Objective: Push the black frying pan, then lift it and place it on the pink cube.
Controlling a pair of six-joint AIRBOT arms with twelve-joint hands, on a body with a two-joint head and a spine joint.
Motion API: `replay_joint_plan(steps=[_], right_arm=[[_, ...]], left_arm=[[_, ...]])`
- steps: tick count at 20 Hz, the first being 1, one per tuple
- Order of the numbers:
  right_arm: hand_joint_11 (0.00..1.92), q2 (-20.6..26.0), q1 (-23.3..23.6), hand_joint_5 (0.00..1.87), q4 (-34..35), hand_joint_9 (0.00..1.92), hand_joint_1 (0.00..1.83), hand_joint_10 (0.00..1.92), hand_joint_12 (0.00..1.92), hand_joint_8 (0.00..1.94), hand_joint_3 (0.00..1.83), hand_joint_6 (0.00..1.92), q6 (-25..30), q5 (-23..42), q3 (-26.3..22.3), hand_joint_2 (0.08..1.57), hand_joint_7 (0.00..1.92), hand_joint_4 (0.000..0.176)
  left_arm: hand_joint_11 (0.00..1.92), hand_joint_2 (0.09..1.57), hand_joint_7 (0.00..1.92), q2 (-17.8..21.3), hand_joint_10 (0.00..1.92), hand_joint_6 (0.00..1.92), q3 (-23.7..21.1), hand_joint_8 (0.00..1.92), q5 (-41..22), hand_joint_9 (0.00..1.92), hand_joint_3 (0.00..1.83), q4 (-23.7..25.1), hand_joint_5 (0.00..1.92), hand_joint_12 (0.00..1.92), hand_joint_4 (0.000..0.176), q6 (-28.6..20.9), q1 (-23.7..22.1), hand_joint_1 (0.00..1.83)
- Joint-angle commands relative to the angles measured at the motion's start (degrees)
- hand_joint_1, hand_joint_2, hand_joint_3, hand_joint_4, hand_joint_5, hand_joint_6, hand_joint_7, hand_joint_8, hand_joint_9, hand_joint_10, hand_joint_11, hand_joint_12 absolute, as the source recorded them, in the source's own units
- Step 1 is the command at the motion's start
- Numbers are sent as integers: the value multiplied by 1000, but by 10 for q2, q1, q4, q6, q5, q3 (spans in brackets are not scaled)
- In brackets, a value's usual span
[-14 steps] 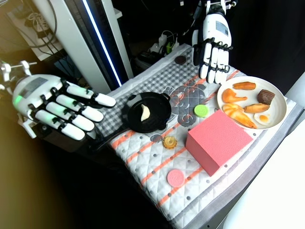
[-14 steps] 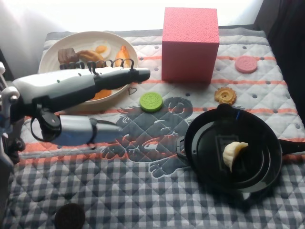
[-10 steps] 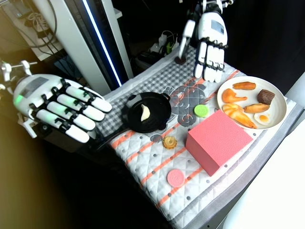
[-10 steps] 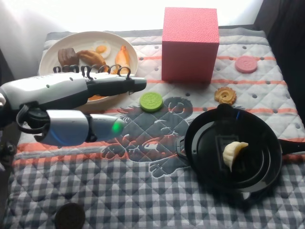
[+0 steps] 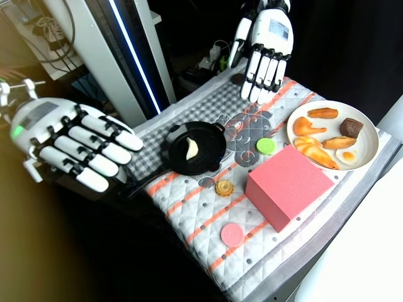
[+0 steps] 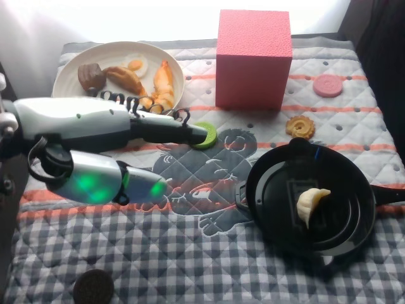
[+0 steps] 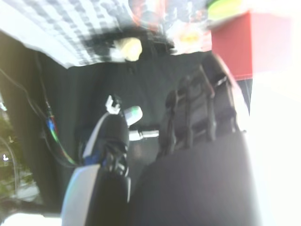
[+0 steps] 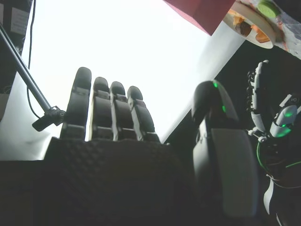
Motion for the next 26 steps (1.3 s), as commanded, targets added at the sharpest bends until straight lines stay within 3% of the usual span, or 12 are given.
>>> replay_joint_plan(steps=[1,2,3,7,8,10,12,13,19,23,24,26], right_arm=[[0,5,1,0,6,0,501,0,149,0,0,0,3,70,1,1261,0,0],[0,8,-2,0,10,0,484,0,250,0,0,0,6,70,1,1258,0,0],[0,9,-5,0,11,0,439,0,342,0,0,0,9,70,1,1260,0,0],[0,21,-13,0,15,0,381,0,525,0,0,0,16,71,-1,1257,0,0],[0,23,-14,0,16,0,386,0,528,0,0,0,18,71,-1,1259,0,0],[0,24,-14,0,17,0,403,0,488,0,0,0,21,73,-1,1268,0,0],[0,24,-14,0,17,0,402,0,266,0,0,0,26,74,1,1255,0,0],[0,24,-14,0,17,0,401,0,281,0,0,0,29,75,2,1258,0,0],[0,24,-15,0,17,0,377,0,280,0,0,0,33,86,2,1255,0,33],[0,24,-15,0,17,0,365,0,418,0,0,0,33,86,2,1254,0,24],[0,24,-15,0,17,0,378,0,501,0,0,0,33,86,2,1265,0,0],[0,25,-15,0,17,0,365,0,659,0,0,0,33,87,3,1256,0,21]], left_arm=[[0,1486,137,2,3,0,-4,0,-32,94,11,30,96,62,38,-42,-15,147],[0,1513,127,2,3,3,-4,1,-31,83,15,81,95,12,22,-85,-28,88],[0,1469,213,1,27,18,-4,13,-31,167,23,116,175,409,3,-112,-36,226],[0,1460,195,-4,13,13,-4,4,-38,172,0,251,220,747,2,-232,-63,278],[0,1459,194,-6,11,9,-4,2,-40,173,0,271,221,729,0,-249,-67,261],[0,1495,106,-11,9,10,-4,14,-47,58,12,314,173,206,0,-286,-77,121],[0,1468,113,-19,22,18,-1,9,-54,97,0,367,215,286,0,-332,-85,227],[0,1497,50,-23,16,5,1,1,-56,30,5,378,142,56,0,-344,-85,139],[0,1516,154,-45,29,4,16,5,-61,62,7,430,194,0,0,-396,-69,6],[0,1508,174,-66,37,18,26,24,-60,85,1,455,199,0,0,-417,-60,0],[0,1500,165,-72,37,9,30,18,-58,86,0,458,181,0,0,-420,-55,0],[0,1505,201,-80,50,25,36,29,-57,124,0,458,222,0,0,-423,-49,0]])
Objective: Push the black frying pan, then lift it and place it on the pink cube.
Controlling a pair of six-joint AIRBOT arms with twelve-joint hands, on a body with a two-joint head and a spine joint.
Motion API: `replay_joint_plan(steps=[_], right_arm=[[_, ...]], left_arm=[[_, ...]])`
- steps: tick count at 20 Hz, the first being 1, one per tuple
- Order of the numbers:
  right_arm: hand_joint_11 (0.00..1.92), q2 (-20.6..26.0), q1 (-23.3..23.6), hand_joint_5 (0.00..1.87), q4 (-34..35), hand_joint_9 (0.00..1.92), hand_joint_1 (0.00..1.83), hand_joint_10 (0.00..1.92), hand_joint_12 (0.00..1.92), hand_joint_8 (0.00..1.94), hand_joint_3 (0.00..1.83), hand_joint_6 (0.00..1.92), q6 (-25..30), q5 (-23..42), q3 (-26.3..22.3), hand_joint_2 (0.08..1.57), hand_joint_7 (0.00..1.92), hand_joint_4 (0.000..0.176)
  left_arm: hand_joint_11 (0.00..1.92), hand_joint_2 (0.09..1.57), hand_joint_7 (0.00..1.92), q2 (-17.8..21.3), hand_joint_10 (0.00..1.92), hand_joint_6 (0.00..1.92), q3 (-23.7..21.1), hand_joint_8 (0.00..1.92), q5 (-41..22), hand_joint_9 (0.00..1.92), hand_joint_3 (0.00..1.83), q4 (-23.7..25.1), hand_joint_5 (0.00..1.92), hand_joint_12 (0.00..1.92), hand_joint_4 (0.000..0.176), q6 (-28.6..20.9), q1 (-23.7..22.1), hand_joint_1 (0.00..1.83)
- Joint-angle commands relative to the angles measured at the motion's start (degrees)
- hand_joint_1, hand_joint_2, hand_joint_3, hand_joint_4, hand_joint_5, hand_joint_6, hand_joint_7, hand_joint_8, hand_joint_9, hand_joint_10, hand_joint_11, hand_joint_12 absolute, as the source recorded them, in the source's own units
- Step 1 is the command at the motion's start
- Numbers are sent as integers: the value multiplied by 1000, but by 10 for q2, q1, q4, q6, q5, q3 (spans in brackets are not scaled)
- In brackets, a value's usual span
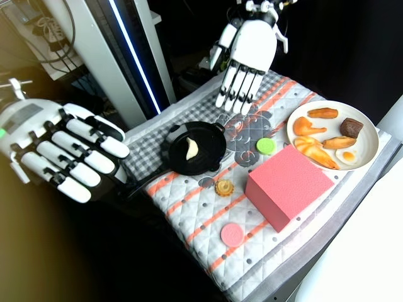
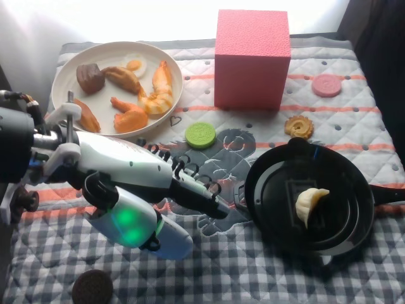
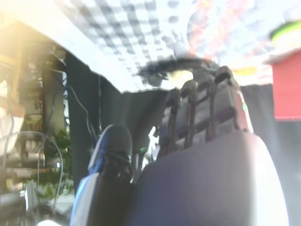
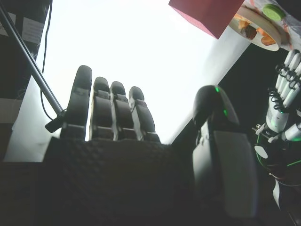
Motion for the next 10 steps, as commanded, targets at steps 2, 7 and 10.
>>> replay_joint_plan(steps=[2,7,10], right_arm=[[0,5,1,0,4,0,370,0,711,0,0,0,1,73,3,1262,0,4],[0,5,1,0,4,0,389,0,633,0,0,0,1,74,3,1257,0,12],[0,5,1,0,4,0,368,0,782,0,0,0,1,74,3,1258,0,22]], left_arm=[[1,1447,211,-2,20,21,1,19,9,152,16,-24,222,228,0,-3,-2,51],[0,1418,250,-14,6,4,5,3,-3,192,0,-25,261,414,0,-3,-4,75],[0,1419,280,-23,15,9,9,5,-7,224,1,-28,296,376,0,-1,-6,164]])
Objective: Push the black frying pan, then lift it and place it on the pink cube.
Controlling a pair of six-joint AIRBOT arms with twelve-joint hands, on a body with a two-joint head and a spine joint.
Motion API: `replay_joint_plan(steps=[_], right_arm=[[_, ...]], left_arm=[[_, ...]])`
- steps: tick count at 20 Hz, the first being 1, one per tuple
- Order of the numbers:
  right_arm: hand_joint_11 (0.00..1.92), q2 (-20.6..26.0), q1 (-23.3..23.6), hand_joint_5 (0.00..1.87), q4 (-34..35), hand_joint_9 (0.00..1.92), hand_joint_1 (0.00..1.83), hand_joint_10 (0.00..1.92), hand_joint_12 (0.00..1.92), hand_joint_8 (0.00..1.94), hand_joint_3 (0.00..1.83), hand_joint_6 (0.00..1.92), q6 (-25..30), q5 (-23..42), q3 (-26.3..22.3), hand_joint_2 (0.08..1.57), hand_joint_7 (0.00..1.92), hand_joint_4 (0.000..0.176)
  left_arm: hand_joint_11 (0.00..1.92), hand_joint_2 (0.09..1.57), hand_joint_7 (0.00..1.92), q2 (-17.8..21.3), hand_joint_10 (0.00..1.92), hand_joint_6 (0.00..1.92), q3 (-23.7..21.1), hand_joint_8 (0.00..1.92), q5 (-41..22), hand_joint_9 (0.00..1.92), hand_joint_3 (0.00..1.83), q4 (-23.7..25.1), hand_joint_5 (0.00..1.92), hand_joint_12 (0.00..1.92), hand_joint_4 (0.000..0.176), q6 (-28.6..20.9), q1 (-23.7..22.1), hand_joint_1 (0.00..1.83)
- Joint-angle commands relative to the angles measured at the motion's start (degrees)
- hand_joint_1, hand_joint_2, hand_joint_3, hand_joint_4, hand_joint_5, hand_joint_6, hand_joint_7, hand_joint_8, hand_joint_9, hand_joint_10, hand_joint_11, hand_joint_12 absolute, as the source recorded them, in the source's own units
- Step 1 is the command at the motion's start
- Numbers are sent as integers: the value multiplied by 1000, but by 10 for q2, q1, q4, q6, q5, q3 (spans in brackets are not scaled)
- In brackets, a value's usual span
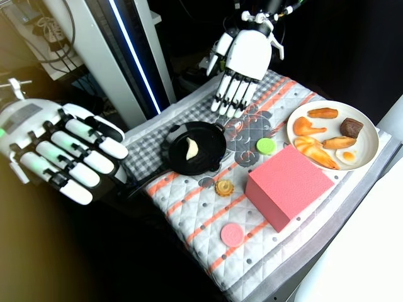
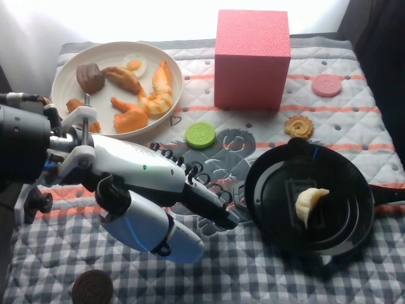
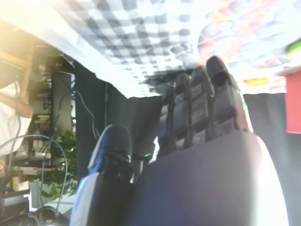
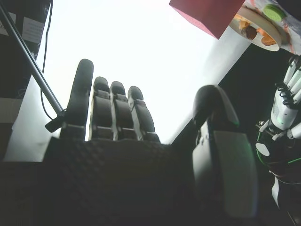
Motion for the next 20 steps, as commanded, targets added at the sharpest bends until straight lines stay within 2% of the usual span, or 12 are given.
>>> replay_joint_plan(steps=[1,3,4,5,8,11,13,14,17,18,19,20], right_arm=[[0,5,1,0,6,0,361,0,646,0,0,0,1,74,3,1262,0,14],[0,4,1,0,6,0,342,0,460,0,0,0,1,74,3,1259,0,15],[0,4,1,0,6,0,334,0,499,0,0,0,1,74,3,1258,0,14],[0,4,1,0,6,0,339,0,507,0,3,0,1,75,3,1264,0,1],[0,4,1,0,6,2,376,1,623,0,0,0,2,75,3,1263,0,10],[0,4,1,0,6,3,362,1,567,0,1,0,2,75,3,1266,0,13],[0,4,1,0,6,0,374,0,421,0,0,0,2,75,3,1249,0,43],[0,4,1,0,6,0,369,0,403,0,1,0,2,75,3,1249,0,48],[0,4,1,0,6,0,350,0,397,0,0,0,2,76,3,1247,0,64],[0,4,1,0,6,0,341,0,324,0,1,0,2,76,3,1252,0,56],[0,4,1,0,6,0,356,0,309,0,3,0,2,76,3,1258,0,35],[0,4,1,0,6,0,360,0,306,0,3,0,2,76,3,1261,0,31]], left_arm=[[0,1414,269,-5,9,6,1,2,3,222,0,-24,308,313,0,0,-6,195],[0,1415,210,-11,1,0,4,0,2,186,2,-26,260,362,0,3,-6,155],[0,1415,206,-13,0,1,5,1,1,180,1,-28,255,322,0,5,-6,175],[0,1417,212,-15,2,2,6,2,2,184,0,-31,261,368,0,9,-6,218],[0,1349,294,-23,12,13,9,8,2,238,0,-44,343,589,0,23,-8,328],[0,1366,243,-34,0,1,13,0,2,194,4,-54,296,460,0,34,-8,234],[0,1385,219,-43,2,4,18,2,2,175,3,-66,275,341,0,46,-8,208],[0,1397,233,-47,6,8,20,4,1,188,4,-70,293,357,0,50,-8,207],[0,1326,184,-55,6,9,24,4,-2,145,0,-82,274,152,0,59,-7,412],[0,1319,198,-56,12,40,24,5,-3,166,0,-83,330,257,0,60,-7,397],[0,1336,252,-56,28,127,24,12,-4,214,0,-86,400,404,0,62,-7,331],[0,1334,263,-57,23,517,24,12,-5,221,0,-89,259,404,0,65,-7,310]])
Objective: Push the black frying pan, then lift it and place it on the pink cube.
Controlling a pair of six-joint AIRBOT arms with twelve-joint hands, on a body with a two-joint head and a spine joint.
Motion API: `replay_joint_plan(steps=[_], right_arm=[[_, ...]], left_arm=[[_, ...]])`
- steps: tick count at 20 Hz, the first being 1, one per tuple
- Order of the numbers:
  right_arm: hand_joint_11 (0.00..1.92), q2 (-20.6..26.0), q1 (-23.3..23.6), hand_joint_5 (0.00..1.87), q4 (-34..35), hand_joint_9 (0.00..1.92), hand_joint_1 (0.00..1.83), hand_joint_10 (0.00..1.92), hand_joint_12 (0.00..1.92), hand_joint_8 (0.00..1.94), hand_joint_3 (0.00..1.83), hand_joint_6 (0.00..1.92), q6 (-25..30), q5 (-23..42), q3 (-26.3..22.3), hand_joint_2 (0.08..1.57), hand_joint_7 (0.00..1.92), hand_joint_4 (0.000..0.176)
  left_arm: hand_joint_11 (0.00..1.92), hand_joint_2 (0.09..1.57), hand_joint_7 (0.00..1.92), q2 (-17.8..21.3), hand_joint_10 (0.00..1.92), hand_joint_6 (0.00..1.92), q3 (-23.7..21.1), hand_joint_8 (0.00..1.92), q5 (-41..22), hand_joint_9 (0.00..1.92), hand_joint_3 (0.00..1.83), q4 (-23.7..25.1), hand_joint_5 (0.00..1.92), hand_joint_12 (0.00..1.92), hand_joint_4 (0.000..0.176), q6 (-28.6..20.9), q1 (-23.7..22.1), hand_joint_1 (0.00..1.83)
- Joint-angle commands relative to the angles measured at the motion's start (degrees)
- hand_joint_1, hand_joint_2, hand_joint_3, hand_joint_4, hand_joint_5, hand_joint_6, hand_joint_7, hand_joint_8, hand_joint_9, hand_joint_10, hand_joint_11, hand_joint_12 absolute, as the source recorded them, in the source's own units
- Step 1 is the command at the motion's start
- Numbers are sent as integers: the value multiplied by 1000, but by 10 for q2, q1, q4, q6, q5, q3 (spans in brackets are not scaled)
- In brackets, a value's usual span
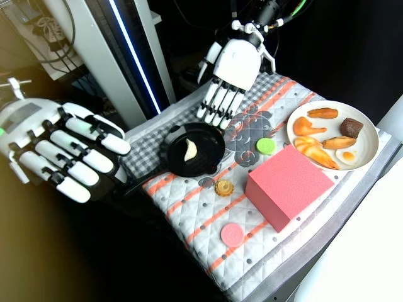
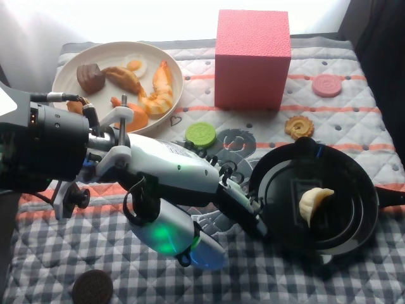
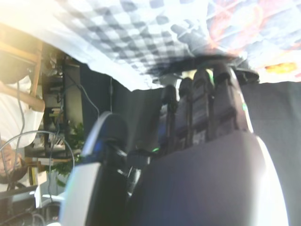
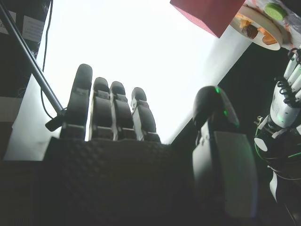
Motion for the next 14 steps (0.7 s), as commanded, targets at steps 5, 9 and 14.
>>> replay_joint_plan(steps=[5,9,14], right_arm=[[0,4,1,0,6,0,382,0,409,0,0,0,1,73,3,1264,0,24],[0,4,0,0,6,0,344,0,375,0,0,0,1,73,3,1263,0,23],[0,4,0,0,6,0,360,0,280,0,0,0,1,73,3,1262,0,21]], left_arm=[[0,1340,205,-7,11,523,3,1,-6,175,1,-34,75,272,32,4,-6,222],[0,1238,260,-7,9,1454,4,4,-3,197,0,-38,0,283,0,8,-7,405],[0,1282,246,-16,1,1253,8,1,-3,172,0,-43,0,87,0,14,-7,359]])
